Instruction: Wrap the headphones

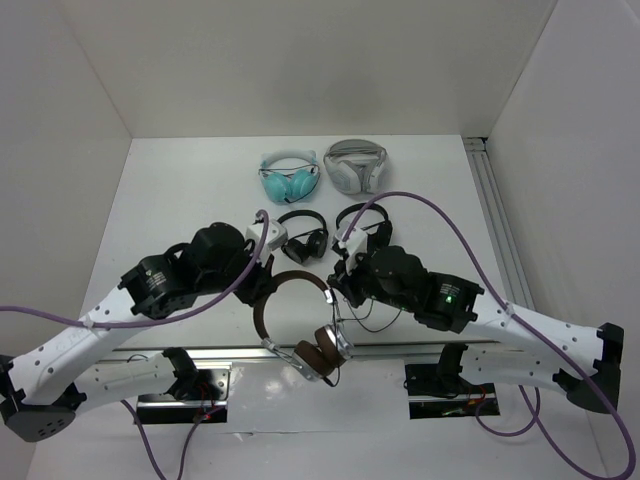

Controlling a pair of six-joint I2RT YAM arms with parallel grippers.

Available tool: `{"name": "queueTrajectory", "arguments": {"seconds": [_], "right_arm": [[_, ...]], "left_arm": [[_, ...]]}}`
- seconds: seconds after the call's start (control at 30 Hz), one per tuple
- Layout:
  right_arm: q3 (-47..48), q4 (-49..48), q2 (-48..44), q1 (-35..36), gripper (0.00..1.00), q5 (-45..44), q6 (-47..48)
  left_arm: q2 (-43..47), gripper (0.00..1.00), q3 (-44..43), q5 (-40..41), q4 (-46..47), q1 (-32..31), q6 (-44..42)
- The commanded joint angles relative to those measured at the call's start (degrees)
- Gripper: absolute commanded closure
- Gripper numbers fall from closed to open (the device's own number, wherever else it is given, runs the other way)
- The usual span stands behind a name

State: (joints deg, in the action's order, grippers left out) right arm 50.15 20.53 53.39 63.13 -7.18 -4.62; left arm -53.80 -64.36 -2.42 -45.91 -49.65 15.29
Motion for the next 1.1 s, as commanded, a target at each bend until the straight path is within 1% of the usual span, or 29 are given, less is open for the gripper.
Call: {"name": "queueTrajectory", "arguments": {"seconds": [0.0, 0.13, 0.33, 0.47, 0.73, 0.97, 1.07], "right_arm": [[0.6, -4.8, -1.9, 0.3, 0.97, 0.7, 0.1], [1.1, -4.8, -3.4, 0.3, 0.96, 0.7, 0.7], [1.7, -3.8, -4.4, 0.3, 0.96, 0.1, 0.7], [-0.2, -3.7, -3.3, 0.3, 0.96, -0.5, 0.7], [-1.5, -6.5, 1.7, 0.3, 0.96, -1.7, -0.4], [-4.4, -11.7, 1.7, 0.3, 0.96, -0.6, -0.9], [-6.2, -14.1, 1.2, 0.3, 0.95, 0.0, -0.9]], "left_arm": [[-0.9, 1.00, -1.6, -5.1, 4.1, -0.3, 0.0], [-2.7, 1.00, 0.5, -6.5, 4.1, -0.3, 0.0], [-4.4, 1.00, 1.6, -6.0, 4.1, -0.3, 0.5], [-3.9, 1.00, 1.6, -8.9, 5.8, -0.3, 0.5], [-3.3, 1.00, 0.3, -13.0, 5.8, -0.3, 0.5], [-1.0, 1.00, 0.3, -13.6, 7.5, -0.3, 1.1], [0.1, 1.00, -0.9, -12.0, 7.5, -0.3, 1.8]]}}
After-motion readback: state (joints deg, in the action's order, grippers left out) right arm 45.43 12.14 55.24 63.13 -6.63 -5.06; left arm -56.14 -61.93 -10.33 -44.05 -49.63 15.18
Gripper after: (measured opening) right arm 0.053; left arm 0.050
